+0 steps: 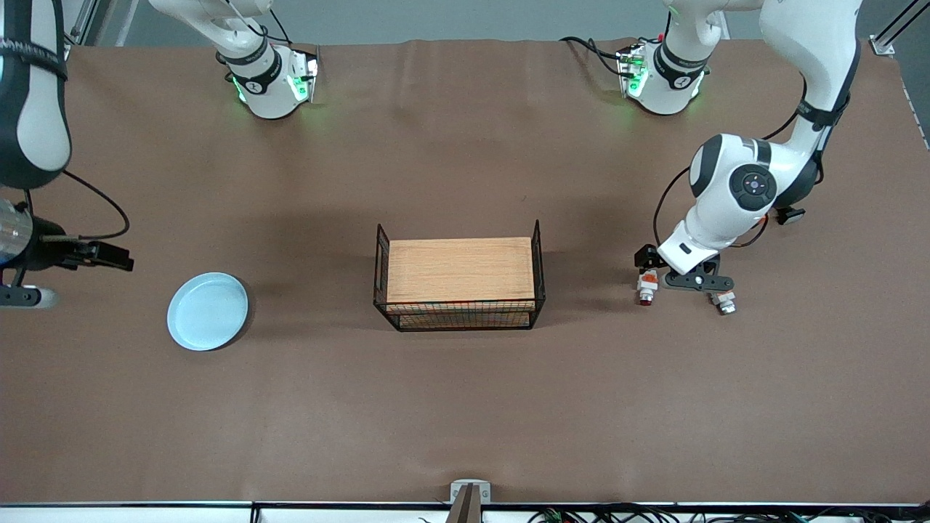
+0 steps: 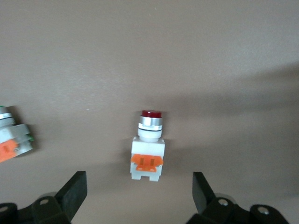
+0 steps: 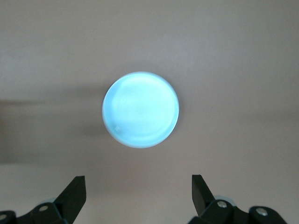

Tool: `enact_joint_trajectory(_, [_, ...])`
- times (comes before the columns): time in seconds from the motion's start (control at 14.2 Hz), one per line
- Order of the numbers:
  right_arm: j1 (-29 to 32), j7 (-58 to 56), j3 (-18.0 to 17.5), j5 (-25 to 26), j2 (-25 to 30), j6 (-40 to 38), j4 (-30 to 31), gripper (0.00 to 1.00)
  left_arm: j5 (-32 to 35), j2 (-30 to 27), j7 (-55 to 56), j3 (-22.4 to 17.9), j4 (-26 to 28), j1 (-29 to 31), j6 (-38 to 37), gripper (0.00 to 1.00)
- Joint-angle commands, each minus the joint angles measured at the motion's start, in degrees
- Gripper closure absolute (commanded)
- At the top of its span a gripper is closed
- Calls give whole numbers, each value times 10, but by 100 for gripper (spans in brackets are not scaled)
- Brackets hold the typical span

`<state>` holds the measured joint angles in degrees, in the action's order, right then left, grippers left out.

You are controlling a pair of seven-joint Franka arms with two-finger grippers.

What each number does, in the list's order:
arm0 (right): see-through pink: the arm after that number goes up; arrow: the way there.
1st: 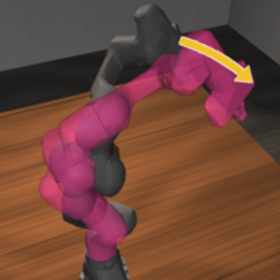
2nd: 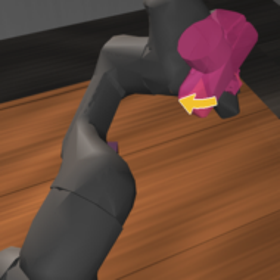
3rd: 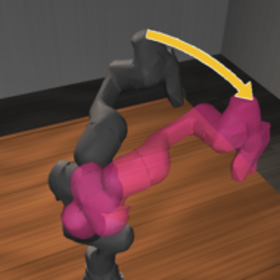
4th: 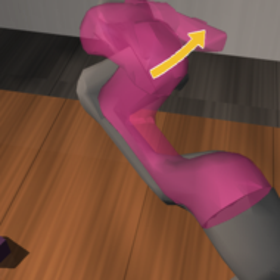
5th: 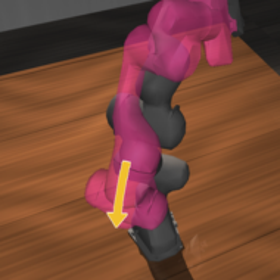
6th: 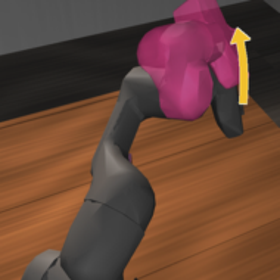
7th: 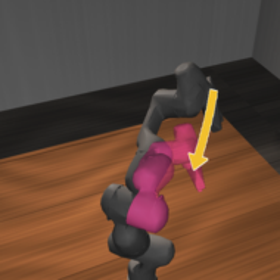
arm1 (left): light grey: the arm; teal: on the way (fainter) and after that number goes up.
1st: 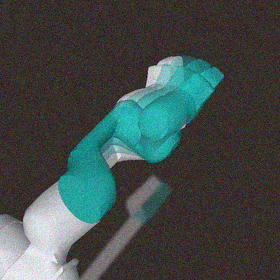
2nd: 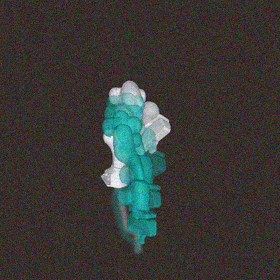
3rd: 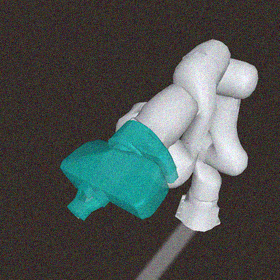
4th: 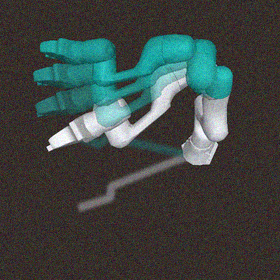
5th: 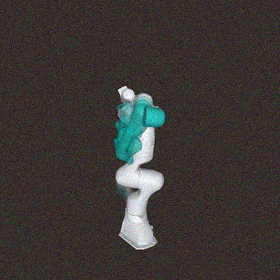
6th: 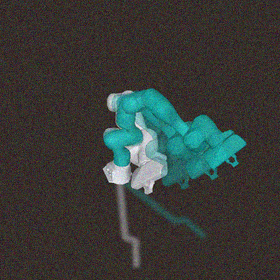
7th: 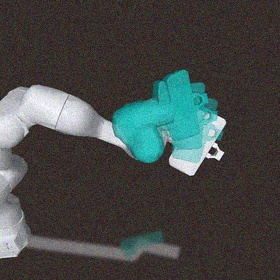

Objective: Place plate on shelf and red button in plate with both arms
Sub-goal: 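Grasp the red button with the left gripper while the right gripper grips the plate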

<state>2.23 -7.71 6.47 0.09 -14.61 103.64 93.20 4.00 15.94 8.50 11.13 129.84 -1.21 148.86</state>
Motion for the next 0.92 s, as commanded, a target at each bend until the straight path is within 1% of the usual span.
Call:
enact_joint_trajectory(0.0, [36, -53, -5, 5, -32, 70, 22, 0, 13, 28, 8, 1, -6, -6, 29, 1])
enact_joint_trajectory(0.14, [50, -63, -5, 0, -46, 122, 50, 0, 13, 58, 7, 1, -23, -7, 41, 1])
enact_joint_trajectory(0.21, [53, -64, -6, -1, -48, 161, 76, 0, 15, 72, 6, 1, -33, -7, 42, 1])
enact_joint_trajectory(0.42, [59, -68, -8, -12, -61, 277, 144, 0, 25, 97, 6, 0, -54, -5, 42, 1])
enact_joint_trajectory(0.49, [59, -70, -8, -16, -70, 306, 157, 0, 26, 103, 6, 0, -59, -4, 43, 1])
enact_joint_trajectory(0.64, [63, -89, -8, -23, -98, 356, 165, 0, 26, 117, 4, -1, -64, -5, 56, 1])
enact_joint_trajectory(0.71, [66, -100, -8, -38, -114, 369, 165, 0, 26, 125, 4, -1, -67, -4, 66, 2])
enact_joint_trajectory(0.85, [72, -134, -8, -74, -139, 394, 165, 0, 26, 128, 3, -1, -66, -3, 67, 11])
